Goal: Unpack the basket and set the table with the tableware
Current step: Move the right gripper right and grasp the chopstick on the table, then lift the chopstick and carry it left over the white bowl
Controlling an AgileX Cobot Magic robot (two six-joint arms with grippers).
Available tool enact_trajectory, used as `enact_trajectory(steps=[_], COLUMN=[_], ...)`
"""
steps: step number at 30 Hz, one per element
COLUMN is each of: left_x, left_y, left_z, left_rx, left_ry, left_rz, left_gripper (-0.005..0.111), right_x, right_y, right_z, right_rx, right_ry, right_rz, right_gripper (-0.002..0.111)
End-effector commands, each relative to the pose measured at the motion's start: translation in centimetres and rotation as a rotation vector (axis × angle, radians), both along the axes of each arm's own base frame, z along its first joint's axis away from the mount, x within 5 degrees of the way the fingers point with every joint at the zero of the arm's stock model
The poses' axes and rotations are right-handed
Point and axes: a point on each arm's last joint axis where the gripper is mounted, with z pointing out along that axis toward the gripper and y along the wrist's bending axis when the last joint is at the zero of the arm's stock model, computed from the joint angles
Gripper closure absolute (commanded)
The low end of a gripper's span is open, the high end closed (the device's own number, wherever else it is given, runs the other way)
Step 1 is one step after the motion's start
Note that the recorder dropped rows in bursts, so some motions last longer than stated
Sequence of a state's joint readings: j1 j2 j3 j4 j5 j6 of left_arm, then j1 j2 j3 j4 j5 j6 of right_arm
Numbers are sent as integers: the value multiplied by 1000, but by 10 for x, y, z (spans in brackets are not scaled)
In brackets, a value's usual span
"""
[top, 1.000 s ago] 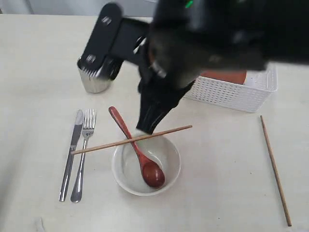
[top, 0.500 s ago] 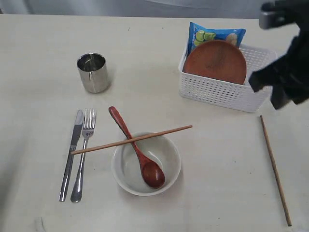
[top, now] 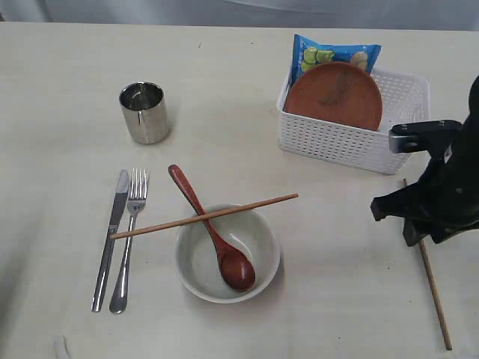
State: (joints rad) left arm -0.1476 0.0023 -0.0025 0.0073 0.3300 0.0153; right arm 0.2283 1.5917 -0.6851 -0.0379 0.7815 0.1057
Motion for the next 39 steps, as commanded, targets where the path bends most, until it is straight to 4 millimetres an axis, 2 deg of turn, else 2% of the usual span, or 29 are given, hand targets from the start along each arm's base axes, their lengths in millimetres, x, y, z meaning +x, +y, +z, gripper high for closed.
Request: enact_trajectory(steps=[1,6,12,14,15,16,20,23,28,39], left_x=[0,0,0,0,0,0,0,0,0,0], left_y=[0,0,0,0,0,0,0,0,0,0], left_z=[0,0,0,0,0,0,0,0,0,0], left_rx=[-6,-6,-6,-6,-6,-6,-6,-6,-4,-4], left_ry=[-8,-8,-8,-8,-8,-8,-8,-8,-8,-8], left_rz=[-5,-5,-5,-5,-5,-5,-5,-5,-5,-5], left_gripper=[107,107,107,107,107,107,107,107,107,107], right_x=[6,8,8,7,6,5,-1,-5,-11,-19], right_y=[-1,-6,-5,-6,-6,-6,-7,-1,10,27], right_z=[-13,-26,-38,-43,-45,-45,-44,-32,9,54], right_rx=[-7,-80,-78,-87,-93,-95,-102,-20,138,404], right_ry=[1,33,71,103,126,134,195,208,79,-105], right_rz=[-2,18,9,15,22,22,13,32,-19,-124], right_gripper=[72,72,73,87,100,107,109,109,109,109])
